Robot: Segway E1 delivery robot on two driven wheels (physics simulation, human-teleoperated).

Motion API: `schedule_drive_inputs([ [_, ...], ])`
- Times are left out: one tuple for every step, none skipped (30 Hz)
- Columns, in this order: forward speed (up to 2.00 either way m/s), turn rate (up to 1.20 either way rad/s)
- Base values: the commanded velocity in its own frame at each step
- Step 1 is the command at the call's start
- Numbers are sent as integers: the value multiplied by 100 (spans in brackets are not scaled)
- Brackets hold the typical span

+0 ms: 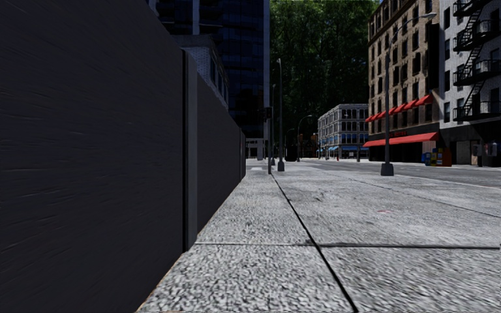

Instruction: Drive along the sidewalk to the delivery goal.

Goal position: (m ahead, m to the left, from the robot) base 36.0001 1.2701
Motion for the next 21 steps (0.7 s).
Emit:
schedule_drive_inputs([
  [149,0],
  [149,0],
  [149,0],
  [149,0],
  [149,0],
  [149,0],
  [149,0],
  [149,0],
  [149,0],
  [149,0],
  [149,0],
  [149,0],
  [149,0],
  [149,0],
  [149,0],
  [149,0],
  [149,0],
  [149,0],
  [149,0],
  [149,0],
  [149,0],
])
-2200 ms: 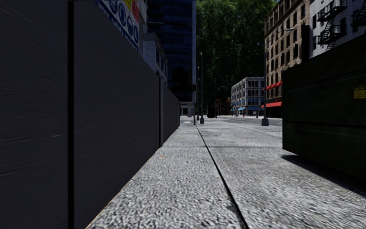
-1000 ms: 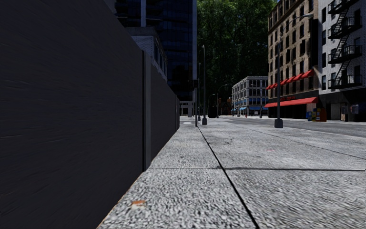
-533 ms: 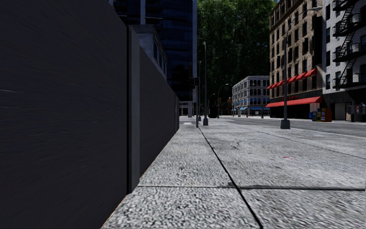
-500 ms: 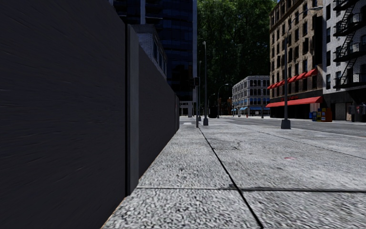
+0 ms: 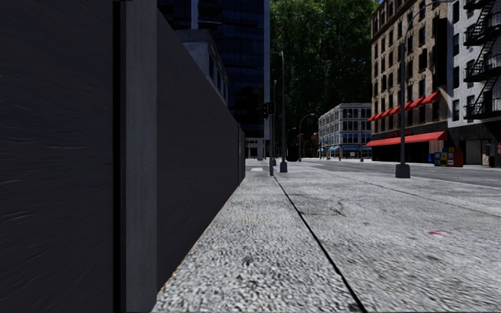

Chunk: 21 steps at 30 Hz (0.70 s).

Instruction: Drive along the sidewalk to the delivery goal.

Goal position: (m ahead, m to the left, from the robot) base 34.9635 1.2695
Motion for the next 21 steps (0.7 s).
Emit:
schedule_drive_inputs([
  [149,0],
  [149,0],
  [149,0],
  [149,0],
  [149,0],
  [150,0],
  [150,0],
  [152,0],
  [153,0],
  [154,0],
  [154,0],
  [154,0],
  [154,0],
  [154,0],
  [154,-11],
  [154,-37],
  [154,-48],
  [154,-49],
  [154,-6],
  [154,0],
  [154,0],
])
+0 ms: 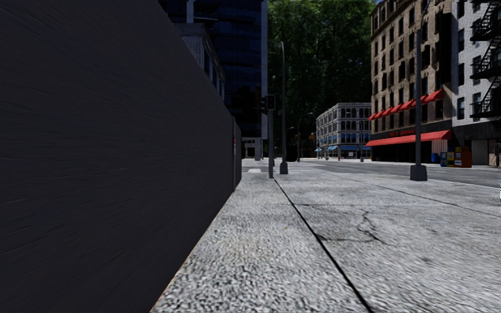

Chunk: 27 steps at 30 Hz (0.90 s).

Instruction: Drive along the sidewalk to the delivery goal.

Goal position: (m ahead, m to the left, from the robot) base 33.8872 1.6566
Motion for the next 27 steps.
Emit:
schedule_drive_inputs([
  [154,0],
  [154,0],
  [154,0],
  [154,0],
  [154,0],
  [154,0],
  [155,0],
  [155,0],
  [155,0],
  [155,0],
  [155,0],
  [155,0],
  [155,-27],
  [155,-52],
  [155,-69],
  [155,-76],
  [155,-79],
  [155,-79],
  [155,-79],
  [155,-79],
  [155,-79],
  [155,-79],
  [155,-79],
  [155,-79],
  [155,-79],
  [155,-79],
  [155,-79],
])
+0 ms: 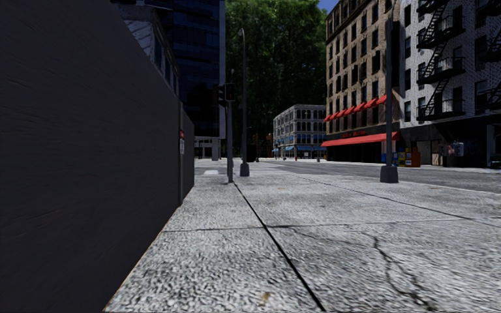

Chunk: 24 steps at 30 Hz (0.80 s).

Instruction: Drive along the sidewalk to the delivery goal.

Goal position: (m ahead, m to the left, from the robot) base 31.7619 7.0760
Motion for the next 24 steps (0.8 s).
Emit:
schedule_drive_inputs([
  [155,-63],
  [155,-12],
  [155,-2],
  [155,0],
  [155,0],
  [155,0],
  [155,0],
  [155,0],
  [155,0],
  [155,0],
  [155,0],
  [155,0],
  [155,0],
  [155,0],
  [155,0],
  [155,0],
  [155,0],
  [155,0],
  [155,0],
  [155,0],
  [155,0],
  [155,0],
  [155,0],
  [155,0],
])
